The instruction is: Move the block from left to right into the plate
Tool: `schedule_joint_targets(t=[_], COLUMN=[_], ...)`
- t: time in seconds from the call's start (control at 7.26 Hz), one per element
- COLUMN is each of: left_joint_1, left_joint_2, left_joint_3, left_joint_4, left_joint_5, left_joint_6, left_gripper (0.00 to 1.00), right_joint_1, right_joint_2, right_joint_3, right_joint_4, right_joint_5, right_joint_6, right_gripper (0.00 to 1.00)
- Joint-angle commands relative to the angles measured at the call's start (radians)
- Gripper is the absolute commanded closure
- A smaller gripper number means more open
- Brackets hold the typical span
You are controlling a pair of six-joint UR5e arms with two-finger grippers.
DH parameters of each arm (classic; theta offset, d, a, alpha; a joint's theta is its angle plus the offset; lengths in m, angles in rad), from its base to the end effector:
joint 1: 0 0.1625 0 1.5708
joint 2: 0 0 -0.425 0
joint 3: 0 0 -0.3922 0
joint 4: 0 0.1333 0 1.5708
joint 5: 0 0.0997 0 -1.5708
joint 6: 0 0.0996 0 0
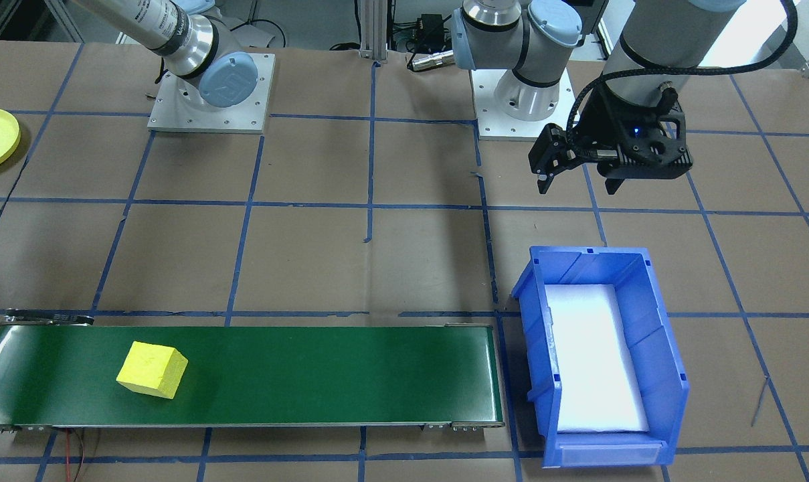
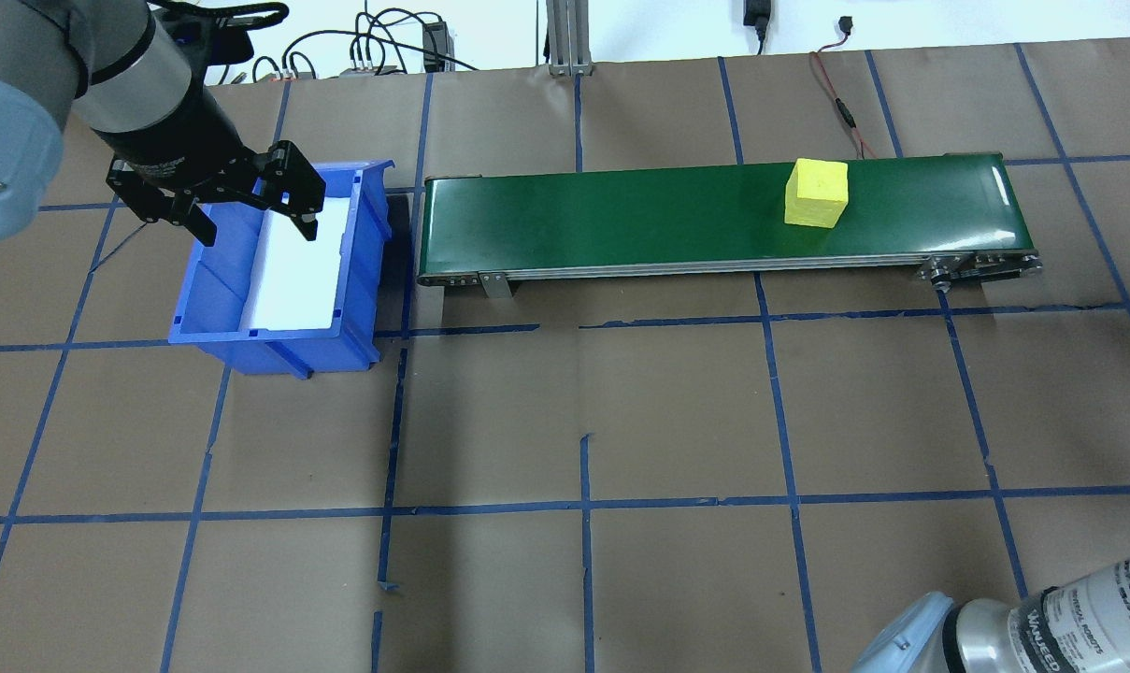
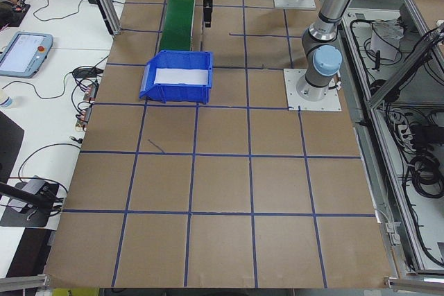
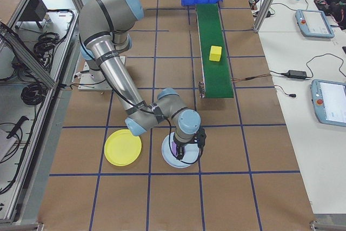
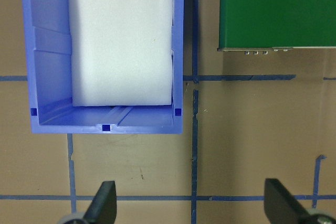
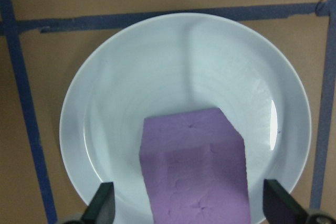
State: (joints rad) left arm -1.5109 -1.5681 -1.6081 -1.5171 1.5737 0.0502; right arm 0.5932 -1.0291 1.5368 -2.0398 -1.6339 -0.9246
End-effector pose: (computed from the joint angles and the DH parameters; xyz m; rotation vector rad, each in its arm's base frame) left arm -0.1033 -0.4995 0.4762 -0.0153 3.1375 -0.0296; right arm -0.4743 -0.4729 0.2328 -0.0811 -3.1333 -0.1158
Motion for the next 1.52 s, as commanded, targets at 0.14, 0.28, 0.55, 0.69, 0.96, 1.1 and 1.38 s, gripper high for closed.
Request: schedule_joint_targets(t=[0.14, 0.28, 0.55, 0.69, 0.96, 1.1, 1.38], left_joint_1=[0.001, 0.001, 0.001, 0.004, 0.001, 0.001, 0.0], left_joint_2=[-0.001, -0.001, -0.001, -0.001, -0.001, -0.001, -0.001], left_joint_3=[0.0, -0.001, -0.001, 0.0, 0.0, -0.001, -0.003], left_joint_4=[0.012, 0.014, 0.014, 0.015, 0.014, 0.014, 0.015], left_joint_5=[-0.001, -0.001, 0.0, 0.0, -0.001, -0.001, 0.0], left_joint_6=[-0.006, 0.0, 0.0, 0.0, -0.001, 0.002, 0.002], left_gripper=[0.0, 0.0, 0.0, 0.0, 0.0, 0.0, 0.0], right_joint_1=[0.139, 0.213, 0.346, 0.42, 0.548, 0.571, 0.585], right_joint_2=[-0.115, -0.117, -0.118, -0.12, -0.12, -0.114, -0.091], right_joint_3=[-0.009, -0.014, -0.014, -0.02, -0.061, -0.06, -0.05], right_joint_4=[0.024, 0.027, 0.027, 0.026, 0.023, 0.023, 0.018], right_joint_5=[0.14, 0.152, 0.221, 0.221, 0.223, 0.226, 0.285], right_joint_6=[0.155, 0.252, 0.422, 0.459, 0.56, 0.604, 0.648], right_gripper=[0.0, 0.0, 0.0, 0.0, 0.0, 0.0, 0.0])
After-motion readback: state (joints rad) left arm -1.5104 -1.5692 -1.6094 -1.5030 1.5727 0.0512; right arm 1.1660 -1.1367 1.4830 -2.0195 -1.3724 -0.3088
